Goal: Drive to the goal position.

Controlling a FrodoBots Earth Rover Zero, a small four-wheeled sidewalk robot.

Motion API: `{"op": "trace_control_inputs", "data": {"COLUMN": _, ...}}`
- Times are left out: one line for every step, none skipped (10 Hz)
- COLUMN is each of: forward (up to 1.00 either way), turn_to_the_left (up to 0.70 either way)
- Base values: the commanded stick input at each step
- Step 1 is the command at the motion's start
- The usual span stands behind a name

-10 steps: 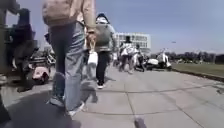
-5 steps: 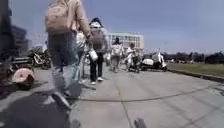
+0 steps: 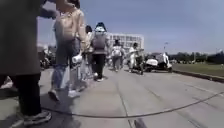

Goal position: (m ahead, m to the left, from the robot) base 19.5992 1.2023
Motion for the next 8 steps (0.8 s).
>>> {"op": "trace_control_inputs", "data": {"forward": 0.85, "turn_to_the_left": 0.01}}
{"op": "trace_control_inputs", "data": {"forward": 0.85, "turn_to_the_left": 0.01}}
{"op": "trace_control_inputs", "data": {"forward": 0.85, "turn_to_the_left": 0.01}}
{"op": "trace_control_inputs", "data": {"forward": 0.85, "turn_to_the_left": 0.01}}
{"op": "trace_control_inputs", "data": {"forward": 0.85, "turn_to_the_left": 0.01}}
{"op": "trace_control_inputs", "data": {"forward": 0.85, "turn_to_the_left": 0.01}}
{"op": "trace_control_inputs", "data": {"forward": 0.85, "turn_to_the_left": 0.01}}
{"op": "trace_control_inputs", "data": {"forward": 0.85, "turn_to_the_left": 0.01}}
